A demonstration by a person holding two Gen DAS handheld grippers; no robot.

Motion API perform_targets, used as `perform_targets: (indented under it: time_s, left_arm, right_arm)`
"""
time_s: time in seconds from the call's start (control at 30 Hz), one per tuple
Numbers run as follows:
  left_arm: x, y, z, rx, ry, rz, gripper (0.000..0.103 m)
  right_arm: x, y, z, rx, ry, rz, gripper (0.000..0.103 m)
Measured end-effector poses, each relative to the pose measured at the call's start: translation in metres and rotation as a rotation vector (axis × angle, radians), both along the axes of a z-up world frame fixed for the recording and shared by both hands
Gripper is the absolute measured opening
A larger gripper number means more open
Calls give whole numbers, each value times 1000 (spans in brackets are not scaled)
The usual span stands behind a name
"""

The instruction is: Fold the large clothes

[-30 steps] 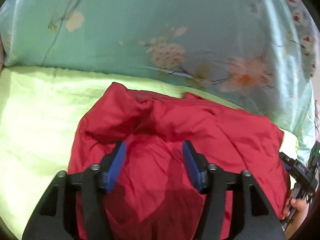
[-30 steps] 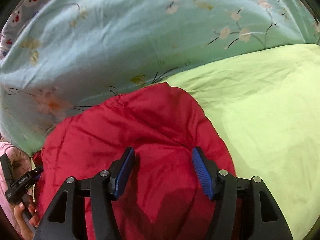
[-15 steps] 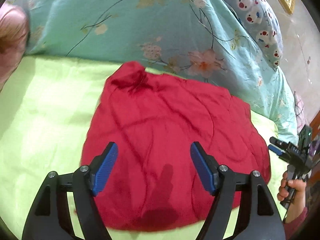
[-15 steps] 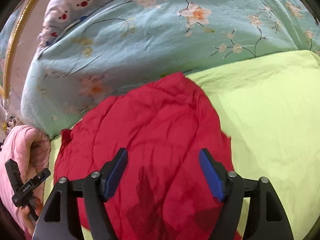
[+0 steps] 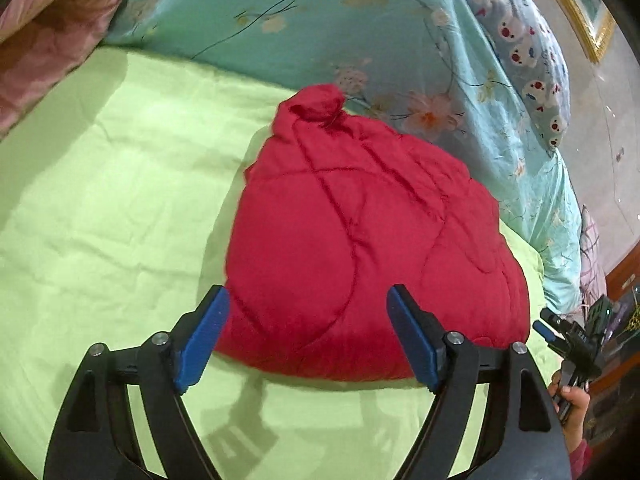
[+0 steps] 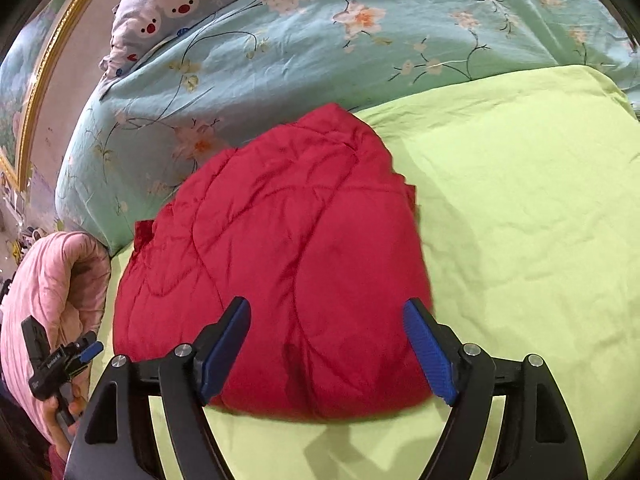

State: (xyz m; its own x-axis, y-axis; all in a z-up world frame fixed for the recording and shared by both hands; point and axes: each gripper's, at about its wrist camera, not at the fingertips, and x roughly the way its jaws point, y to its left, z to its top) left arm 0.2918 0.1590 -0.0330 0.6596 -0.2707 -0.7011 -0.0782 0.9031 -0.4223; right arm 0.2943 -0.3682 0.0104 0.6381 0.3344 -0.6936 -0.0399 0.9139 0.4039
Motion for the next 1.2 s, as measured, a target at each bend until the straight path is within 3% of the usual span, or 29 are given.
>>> perform_targets:
  time_s: [0.27,0.57,0.8,1.0,1.2]
  left_arm:
    - [22,19,-26,-60,70,-9,81]
    - [50,28,-48,-193,89,-42,83]
    - [69,26,-58,-259,101,-65,89]
    - [77,22,-71,-315,113,-60,103]
    - [85,13,-78,-368,107,-75,103]
  right_arm:
    - [4,-24,-9,18,50,-12,88]
    - [41,-35,-37,177,140,26,91]
    - [73,-39,-63,254,189,27,91]
    - [86,-39,-75,315,204,61,98]
    - [99,-24,-78,353,223,134,96]
